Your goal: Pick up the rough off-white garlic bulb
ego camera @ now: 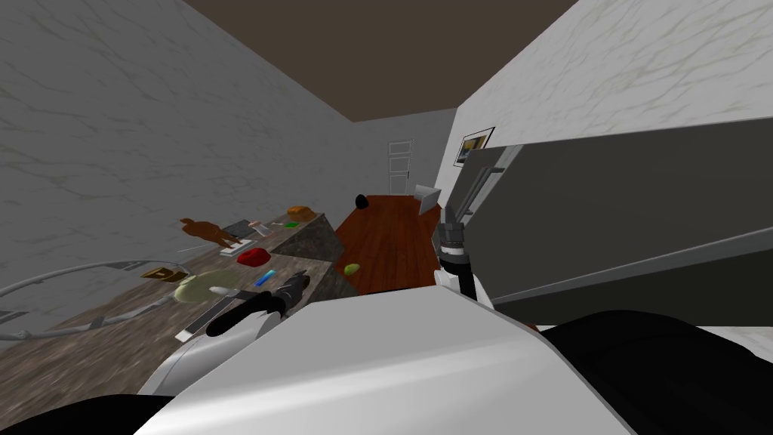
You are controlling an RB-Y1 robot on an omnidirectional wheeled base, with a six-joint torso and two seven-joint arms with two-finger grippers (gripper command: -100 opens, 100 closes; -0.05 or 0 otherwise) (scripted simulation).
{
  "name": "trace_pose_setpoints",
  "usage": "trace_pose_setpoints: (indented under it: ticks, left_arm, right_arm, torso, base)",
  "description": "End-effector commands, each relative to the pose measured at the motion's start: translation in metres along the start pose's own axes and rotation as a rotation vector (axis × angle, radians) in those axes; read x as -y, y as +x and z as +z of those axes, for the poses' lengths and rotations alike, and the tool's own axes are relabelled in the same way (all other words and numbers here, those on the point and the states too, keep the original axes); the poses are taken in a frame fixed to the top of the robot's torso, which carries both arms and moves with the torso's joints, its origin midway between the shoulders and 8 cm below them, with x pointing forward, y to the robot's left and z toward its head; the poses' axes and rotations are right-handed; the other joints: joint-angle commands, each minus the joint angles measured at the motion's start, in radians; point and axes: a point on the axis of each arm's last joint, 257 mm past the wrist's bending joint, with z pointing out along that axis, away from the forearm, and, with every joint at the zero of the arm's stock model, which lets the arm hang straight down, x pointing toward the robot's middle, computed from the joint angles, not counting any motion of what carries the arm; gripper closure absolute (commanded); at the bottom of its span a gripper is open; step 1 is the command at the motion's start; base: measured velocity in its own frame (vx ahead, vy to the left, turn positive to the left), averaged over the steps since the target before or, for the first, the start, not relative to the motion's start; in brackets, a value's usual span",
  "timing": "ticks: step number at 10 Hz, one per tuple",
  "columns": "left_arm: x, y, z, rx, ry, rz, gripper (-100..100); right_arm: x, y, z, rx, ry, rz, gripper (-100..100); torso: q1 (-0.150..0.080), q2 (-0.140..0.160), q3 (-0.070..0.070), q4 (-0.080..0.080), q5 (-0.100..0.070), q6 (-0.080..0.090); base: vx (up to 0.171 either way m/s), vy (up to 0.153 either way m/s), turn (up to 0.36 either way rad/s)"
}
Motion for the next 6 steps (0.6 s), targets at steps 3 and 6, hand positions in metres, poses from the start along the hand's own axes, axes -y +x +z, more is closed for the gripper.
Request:
trace_pose_setpoints:
  ticks: [3,6]
  left_arm:
    - [-0.017,0.002,-0.007,-0.013,-0.075,0.001,-100]
    - [-0.026,0.006,-0.018,-0.032,-0.133,0.015,-100]
  right_arm:
    - [0.000,0.000,0.000,0.000,0.000,0.000,0]
    - [0.000,0.000,0.000,0.000,0.000,0.000,0]
  torso:
    - [0.002,-0.001,0.000,0.000,0.000,0.000]
    - [0.001,0.000,0.000,0.000,0.000,0.000]
  base:
    - [0.031,0.068,-0.004]
    - [0.028,0.070,-0.002]
